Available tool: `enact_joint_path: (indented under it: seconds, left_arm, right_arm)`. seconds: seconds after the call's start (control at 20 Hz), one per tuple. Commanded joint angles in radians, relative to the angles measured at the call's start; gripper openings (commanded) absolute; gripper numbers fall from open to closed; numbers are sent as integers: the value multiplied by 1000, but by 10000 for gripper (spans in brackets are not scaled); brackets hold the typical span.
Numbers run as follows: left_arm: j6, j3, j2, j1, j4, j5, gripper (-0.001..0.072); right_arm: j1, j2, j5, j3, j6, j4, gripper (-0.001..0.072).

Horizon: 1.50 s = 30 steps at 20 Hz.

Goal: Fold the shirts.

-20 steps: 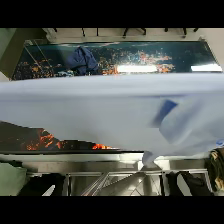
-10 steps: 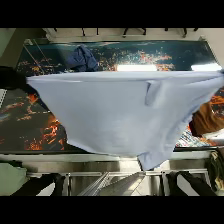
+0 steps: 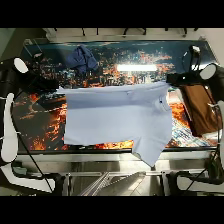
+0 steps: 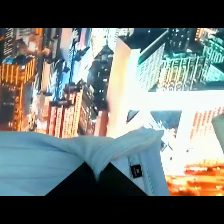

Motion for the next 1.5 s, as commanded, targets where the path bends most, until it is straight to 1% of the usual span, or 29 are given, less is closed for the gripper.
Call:
enact_joint_path:
  seconds: [0.0,0.1,0.2,0.3,0.4,0.55,0.65,0.8,0.95,1.0,1.05,1.1,1.15,1.2,1.3,1.35,1.45]
  left_arm:
    - [21,-3,-57,-6,-7,57,12]
    - [20,-3,-43,-13,-10,37,12]
    - [20,-4,-29,-32,-8,-19,12]
    - [21,-5,-25,-46,-8,-62,12]
    - [19,-27,-25,-51,-8,-76,12]
    - [11,-134,-25,-49,-8,-92,12]
    - [11,-209,-25,-50,-12,-89,12]
    - [12,-284,-25,-69,-16,-56,13]
    - [12,-311,-25,-87,-16,-22,13]
    - [12,-310,-25,-89,-17,-15,12]
    - [11,-303,-25,-89,-19,-19,14]
    - [11,-290,-24,-89,-18,-30,160]
    - [0,-276,-16,-89,-16,-50,513]
    - [-22,-264,0,-83,-9,-71,637]
    - [-23,-270,68,-56,-10,-115,637]
    - [-24,-311,122,-34,-11,-117,636]
    - [-30,-459,245,12,-20,-119,636]
  right_arm:
    - [15,-93,-137,-11,72,19,24]
    - [10,-101,-135,-11,71,19,24]
    - [-8,-101,-105,-11,71,18,24]
    - [-38,-104,-27,-11,86,17,24]
    - [-70,-115,72,-12,97,14,24]
    - [-95,-150,205,-12,96,6,24]
    - [-97,-171,246,-12,96,3,24]
    - [-96,-195,267,-12,97,4,24]
    - [-97,-222,310,-13,100,3,24]
    - [-97,-224,310,-13,100,3,35]
    - [-97,-221,311,-12,92,4,211]
    - [-98,-214,321,-9,82,3,592]
    - [-101,-201,349,-4,62,5,700]
    - [-105,-182,390,-2,31,11,700]
    - [-118,-119,505,-4,-40,11,701]
    - [-125,-82,534,-16,-48,11,700]
    - [-143,18,497,-92,-50,56,700]
